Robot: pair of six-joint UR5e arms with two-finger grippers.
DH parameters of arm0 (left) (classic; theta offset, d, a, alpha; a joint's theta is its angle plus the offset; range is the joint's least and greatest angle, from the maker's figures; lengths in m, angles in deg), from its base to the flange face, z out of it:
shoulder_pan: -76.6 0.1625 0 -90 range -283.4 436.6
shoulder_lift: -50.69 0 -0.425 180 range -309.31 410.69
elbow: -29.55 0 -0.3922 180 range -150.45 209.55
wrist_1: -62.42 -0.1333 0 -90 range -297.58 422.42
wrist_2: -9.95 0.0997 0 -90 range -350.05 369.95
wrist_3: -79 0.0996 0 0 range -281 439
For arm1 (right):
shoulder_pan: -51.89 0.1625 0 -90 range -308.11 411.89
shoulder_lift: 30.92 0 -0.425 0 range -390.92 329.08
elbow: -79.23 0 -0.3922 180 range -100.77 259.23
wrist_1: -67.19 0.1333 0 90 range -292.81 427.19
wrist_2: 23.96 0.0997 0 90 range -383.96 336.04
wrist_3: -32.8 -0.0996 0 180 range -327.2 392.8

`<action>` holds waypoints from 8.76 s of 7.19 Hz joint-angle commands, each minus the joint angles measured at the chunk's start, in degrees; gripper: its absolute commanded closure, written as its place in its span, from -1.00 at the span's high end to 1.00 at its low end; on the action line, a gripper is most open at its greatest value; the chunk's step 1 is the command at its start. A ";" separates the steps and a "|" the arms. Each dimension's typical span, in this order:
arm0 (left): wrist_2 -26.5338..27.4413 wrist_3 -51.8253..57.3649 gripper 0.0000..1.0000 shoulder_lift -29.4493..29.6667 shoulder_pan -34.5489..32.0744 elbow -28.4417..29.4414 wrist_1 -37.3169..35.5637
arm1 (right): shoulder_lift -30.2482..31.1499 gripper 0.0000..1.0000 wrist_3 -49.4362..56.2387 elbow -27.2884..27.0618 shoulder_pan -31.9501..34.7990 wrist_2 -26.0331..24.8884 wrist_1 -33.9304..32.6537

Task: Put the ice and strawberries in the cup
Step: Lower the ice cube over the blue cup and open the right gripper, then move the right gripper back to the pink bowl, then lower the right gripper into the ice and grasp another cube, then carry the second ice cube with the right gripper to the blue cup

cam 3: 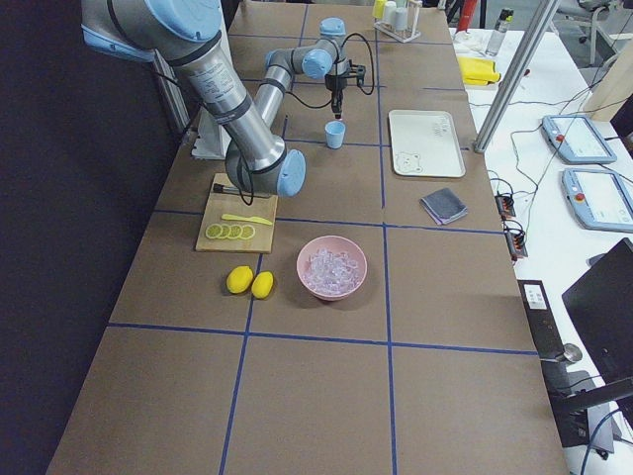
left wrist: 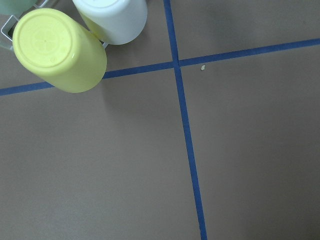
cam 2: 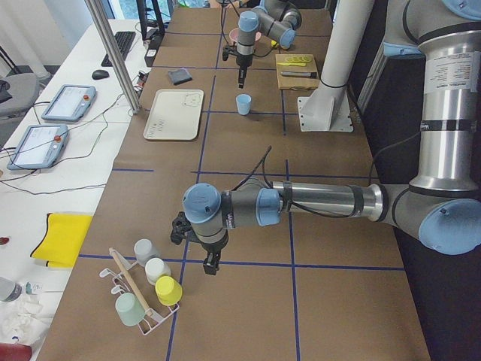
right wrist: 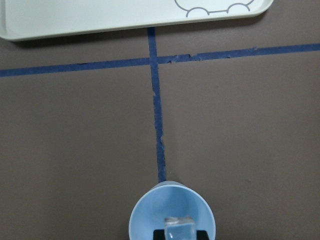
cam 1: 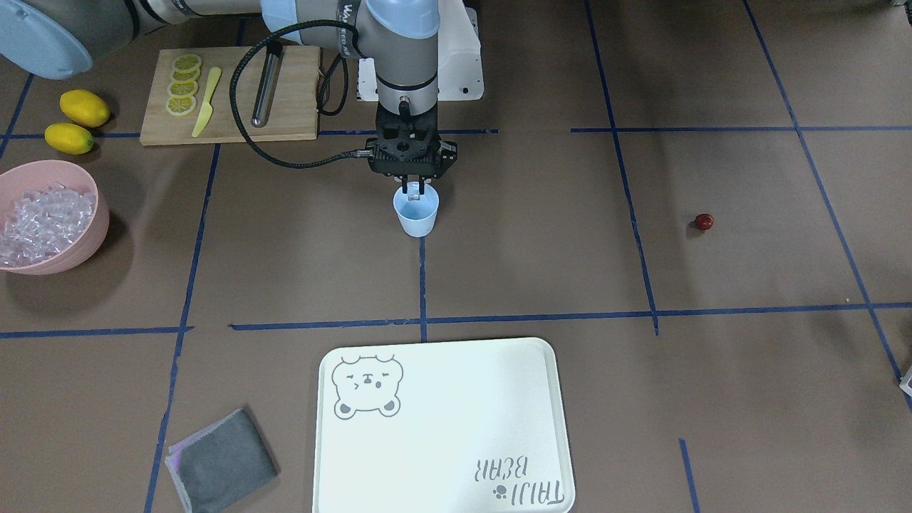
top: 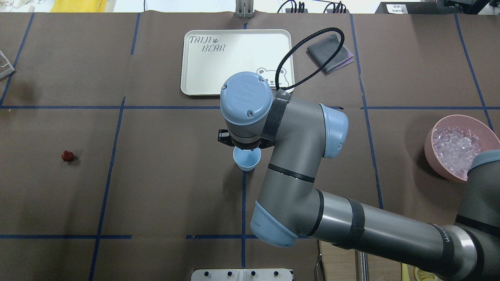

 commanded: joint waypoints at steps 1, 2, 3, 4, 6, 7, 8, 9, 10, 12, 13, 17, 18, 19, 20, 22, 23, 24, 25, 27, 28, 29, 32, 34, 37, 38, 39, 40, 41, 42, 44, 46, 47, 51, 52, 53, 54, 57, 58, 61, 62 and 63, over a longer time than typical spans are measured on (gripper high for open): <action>0.00 -0.06 1.00 0.00 0.00 -0.01 0.00 | 0.22 -0.57 0.12 0.63 -0.58 -0.36 0.34; 0.00 0.03 1.00 0.00 0.00 -0.01 0.00 | 0.22 0.98 0.30 0.55 -0.58 -0.36 0.34; 0.00 0.03 1.00 0.00 0.00 -0.01 0.00 | 0.14 0.99 0.30 0.46 -0.58 -0.19 0.25; 0.00 0.03 1.00 0.00 0.00 -0.01 0.00 | 0.22 0.99 0.30 0.46 -0.50 -0.10 0.25; 0.00 0.03 1.00 0.00 0.00 -0.10 0.00 | 0.22 0.99 0.30 0.02 -0.50 -0.10 0.16; 0.00 0.03 1.00 0.00 0.00 -0.10 0.00 | 0.14 0.99 0.47 -0.15 -0.32 -0.10 0.16; 0.00 0.03 1.00 0.00 0.00 -0.19 0.00 | 0.14 0.99 1.00 -0.24 0.46 0.25 0.16; 0.00 0.03 1.00 0.00 0.00 -0.19 0.00 | 0.48 0.99 1.26 -0.24 1.86 0.77 0.08; 0.00 0.03 1.00 0.00 0.00 -0.19 0.00 | 2.32 0.99 5.18 -1.98 4.23 2.17 0.16; 0.00 0.03 1.00 0.00 0.00 -0.27 0.09 | 11.08 0.99 15.89 -9.87 9.41 5.60 0.69; 0.00 0.03 1.00 0.00 0.00 -0.36 0.09 | 14.95 0.99 22.12 -12.00 11.87 5.70 0.69; 0.00 0.03 1.00 0.00 0.00 -0.36 0.00 | 33.30 0.99 39.89 -12.64 26.62 22.01 17.86; 0.00 0.03 1.00 -0.09 0.00 -0.45 0.00 | 38.41 0.99 47.16 -12.64 31.19 25.18 20.09; 0.00 0.03 1.00 -0.09 0.00 -0.45 -0.09 | 42.20 0.99 54.71 -12.64 35.50 27.48 20.20; 0.00 0.03 1.00 -0.18 0.00 -0.45 -0.09 | 46.06 0.99 62.10 -12.72 38.76 28.02 20.20; 0.00 -0.06 1.00 -0.18 0.00 -0.63 -0.09 | 52.84 0.99 72.32 -12.72 42.55 27.50 20.29; 0.00 -0.06 1.00 -0.18 0.00 -0.63 -0.09 | 55.57 0.99 73.50 -13.25 43.09 27.24 20.90; 0.00 0.03 1.00 -0.18 0.00 -0.63 -0.09 | 57.86 0.99 71.42 -13.25 43.01 26.45 23.17; 0.00 0.03 1.00 -0.18 0.00 -0.63 0.00 | 58.14 0.98 67.31 -12.64 42.84 25.40 25.98; 0.00 0.03 1.00 -0.18 0.00 -0.63 0.00 | 58.06 0.97 64.64 -12.20 41.26 25.13 26.79; 0.00 0.03 1.00 -0.18 0.00 -0.54 0.00 | 57.71 0.96 63.76 -12.11 40.12 24.86 26.79; 0.00 0.03 1.00 -0.18 0.00 -0.54 0.00 | 57.62 0.95 61.84 -11.94 39.15 24.60 27.84; 0.00 0.03 1.00 -0.18 0.00 -0.54 0.00 | 57.70 0.91 55.06 -5.79 37.21 24.08 39.79; -0.09 0.03 1.00 -0.18 0.00 -0.45 0.00 | 57.88 0.74 52.52 -5.69 36.95 23.46 39.89; -0.09 -0.06 1.00 -0.18 0.00 -0.54 0.00 | 57.97 0.66 52.42 -5.69 36.42 23.46 39.80; -0.09 0.03 1.00 -0.18 0.09 -0.45 0.00 | 57.97 0.66 52.42 -5.69 35.81 23.37 39.80; -0.09 0.03 1.00 -0.18 0.00 -0.54 0.00 | 57.97 0.64 52.42 -5.69 35.63 23.45 39.80; -0.09 0.03 1.00 -0.18 0.00 -0.54 0.09 | 57.97 0.51 52.42 -5.69 35.54 23.46 39.80; -0.09 0.03 1.00 -0.18 0.00 -0.45 0.00 | 57.88 0.43 52.50 -5.61 35.54 23.37 39.80; -0.09 0.03 1.00 -0.18 0.00 -0.45 0.00 | 57.79 0.43 52.50 -5.43 35.54 23.37 39.80; -0.09 0.03 1.00 -0.18 0.00 -0.45 0.00 | 57.79 0.42 52.50 -5.25 35.54 23.45 39.80; -0.09 -0.06 1.00 -0.18 0.09 -0.54 0.09 | 57.88 0.39 52.50 -5.25 35.54 23.46 39.80; -0.09 0.03 1.00 -0.18 0.09 -0.54 0.09 | 57.88 0.10 52.59 -5.17 35.45 23.54 39.72; -0.09 0.03 1.00 -0.18 0.09 -0.63 0.09 | 57.97 -1.00 52.68 -5.52 35.54 23.54 39.80; -0.09 0.03 1.00 -0.18 0.09 -0.63 0.09 | 57.97 -1.00 52.68 -5.95 35.63 23.54 39.80; -0.09 0.03 1.00 -0.18 0.09 -0.63 0.09 | 58.14 -1.00 52.77 -6.83 35.80 23.63 39.72; -0.09 0.03 1.00 -0.18 0.09 -0.63 0.09 | 58.06 -1.00 52.77 -8.75 36.76 24.07 39.11; -0.09 0.03 1.00 -0.18 0.09 -0.63 0.00 | 57.62 -1.00 53.29 -17.33 41.77 24.60 26.78; -0.09 0.03 1.00 -0.18 0.09 -0.71 0.00 | 57.27 -1.00 53.30 -22.34 41.87 24.60 20.01; -0.09 0.03 1.00 -0.18 0.09 -0.71 -0.09 | 51.74 -1.00 52.95 -26.17 39.78 24.51 10.89; -0.09 0.03 1.00 -0.18 0.09 -0.71 0.00 | 48.60 -0.99 52.33 -25.91 37.76 24.42 9.06; -0.09 0.03 1.00 -0.18 0.09 -0.71 0.00 | 43.61 -0.99 52.24 -25.82 35.30 24.25 3.73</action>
